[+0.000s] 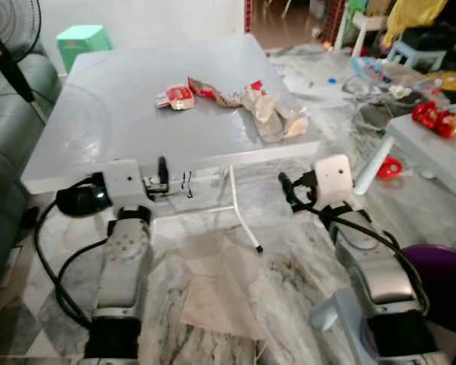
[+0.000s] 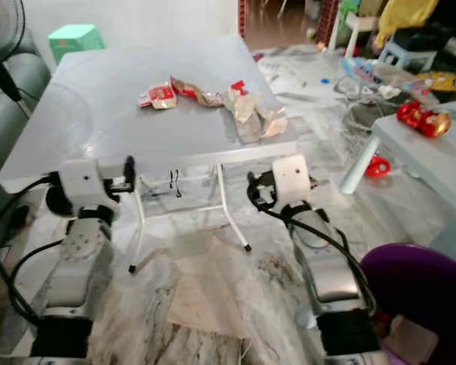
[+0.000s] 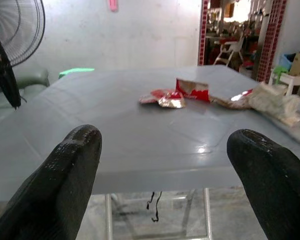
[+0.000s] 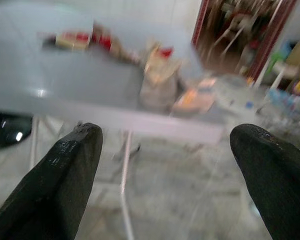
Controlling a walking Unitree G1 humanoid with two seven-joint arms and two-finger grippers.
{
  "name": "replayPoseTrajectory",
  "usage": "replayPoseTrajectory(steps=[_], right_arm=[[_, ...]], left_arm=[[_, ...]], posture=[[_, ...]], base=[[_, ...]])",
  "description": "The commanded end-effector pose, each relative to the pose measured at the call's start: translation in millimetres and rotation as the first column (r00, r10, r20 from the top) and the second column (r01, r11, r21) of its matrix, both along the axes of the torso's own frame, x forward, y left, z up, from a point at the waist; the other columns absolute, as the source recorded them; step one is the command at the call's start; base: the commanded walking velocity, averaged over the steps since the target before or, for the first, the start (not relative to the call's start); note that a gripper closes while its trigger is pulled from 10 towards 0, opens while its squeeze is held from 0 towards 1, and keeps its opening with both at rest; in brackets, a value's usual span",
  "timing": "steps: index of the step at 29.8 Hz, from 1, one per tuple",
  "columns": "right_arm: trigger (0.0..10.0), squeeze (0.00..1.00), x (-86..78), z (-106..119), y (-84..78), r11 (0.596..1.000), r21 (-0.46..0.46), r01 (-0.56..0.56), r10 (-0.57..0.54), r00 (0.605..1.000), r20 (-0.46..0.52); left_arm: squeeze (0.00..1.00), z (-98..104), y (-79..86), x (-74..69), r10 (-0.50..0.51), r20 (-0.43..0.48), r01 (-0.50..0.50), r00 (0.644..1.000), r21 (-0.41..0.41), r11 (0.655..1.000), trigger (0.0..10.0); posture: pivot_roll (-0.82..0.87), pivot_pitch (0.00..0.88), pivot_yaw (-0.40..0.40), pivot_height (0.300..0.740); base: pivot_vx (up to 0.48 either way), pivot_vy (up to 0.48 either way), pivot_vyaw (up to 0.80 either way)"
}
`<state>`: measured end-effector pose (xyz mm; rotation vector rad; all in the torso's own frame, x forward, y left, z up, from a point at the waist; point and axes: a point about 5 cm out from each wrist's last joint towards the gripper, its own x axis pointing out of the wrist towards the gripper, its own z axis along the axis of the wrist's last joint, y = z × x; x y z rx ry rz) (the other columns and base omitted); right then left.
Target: Picking trash to rubbish bin
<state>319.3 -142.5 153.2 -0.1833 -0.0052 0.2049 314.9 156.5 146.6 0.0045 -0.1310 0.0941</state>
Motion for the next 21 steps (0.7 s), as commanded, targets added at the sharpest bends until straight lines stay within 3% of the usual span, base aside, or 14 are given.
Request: replayPoseTrajectory(steps=[1,13,21], right_arm=[[10.0,0.00,0.0,14.5,5.8,1.000,0.003,-0.018,0.018,0.997,0.081],[10.0,0.00,-0.9,29.5,10.2,0.999,-0.007,-0.033,0.034,0.983,0.178],[10.0,0.00,-1.6,30.4,12.1,0.999,-0.023,-0.042,0.045,0.979,0.200]], left_arm=[[0.00,8.5,6.3,0.5,0.026,0.032,-0.026,0.999,0.011,1.000,10.0],[0.00,25.5,3.3,0.4,-0.016,0.093,0.020,0.996,-0.041,0.999,10.0],[0.00,28.3,3.1,1.1,-0.016,0.097,0.021,0.995,-0.047,0.999,10.0]], posture=[[-0.02,0.017,0.014,0.740],[-0.02,0.015,0.014,0.740],[-0.02,0.016,0.013,0.740]], base=[[0.000,0.000,0.00],[0.000,0.000,0.00],[0.392,0.000,0.00]])
